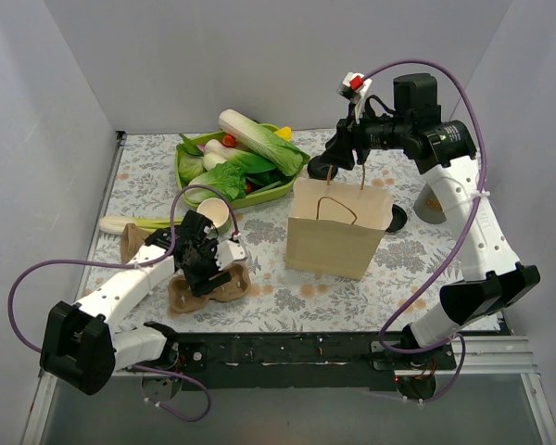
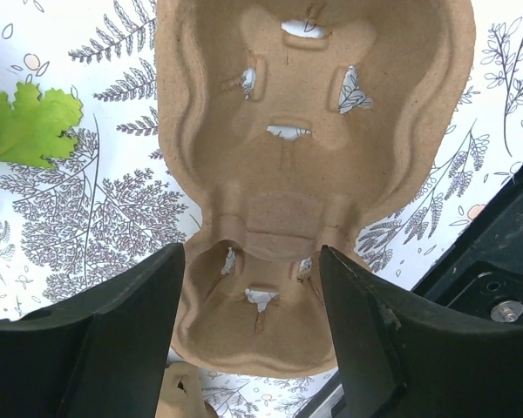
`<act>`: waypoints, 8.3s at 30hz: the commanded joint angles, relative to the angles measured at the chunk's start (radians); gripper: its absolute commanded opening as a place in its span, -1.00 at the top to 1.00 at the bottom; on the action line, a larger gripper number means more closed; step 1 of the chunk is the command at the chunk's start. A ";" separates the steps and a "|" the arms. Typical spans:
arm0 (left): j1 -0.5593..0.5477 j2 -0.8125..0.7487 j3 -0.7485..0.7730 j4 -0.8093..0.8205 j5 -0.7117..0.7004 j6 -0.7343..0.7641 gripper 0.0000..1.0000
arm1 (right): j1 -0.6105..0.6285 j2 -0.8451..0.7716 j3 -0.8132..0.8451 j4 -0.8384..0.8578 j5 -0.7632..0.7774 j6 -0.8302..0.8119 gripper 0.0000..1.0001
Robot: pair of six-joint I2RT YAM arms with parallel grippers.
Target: Pack the takeout coffee
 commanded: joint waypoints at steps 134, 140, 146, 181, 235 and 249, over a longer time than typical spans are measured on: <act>-0.215 0.433 0.783 0.782 0.652 -0.687 1.00 | -0.504 -0.139 -0.149 -0.326 -0.206 -0.279 -0.57; -0.221 0.511 0.877 0.635 0.662 -0.595 1.00 | -0.578 -0.122 -0.261 -0.212 -0.085 -0.237 -0.44; -0.223 0.521 0.955 0.434 0.629 -0.431 1.00 | -0.559 -0.088 -0.391 -0.214 -0.083 -0.275 -0.27; -0.331 0.694 1.360 -0.449 0.094 -0.192 1.00 | -0.231 -0.013 -0.553 -0.142 -0.099 -0.122 -0.21; -0.411 0.705 0.988 -0.290 -0.093 -0.318 0.49 | -0.242 -0.197 -0.769 -0.082 -0.053 -0.085 -0.27; -0.410 0.544 0.859 -0.131 -0.070 -0.362 0.46 | -0.246 -0.205 -0.746 -0.115 -0.010 -0.097 -0.29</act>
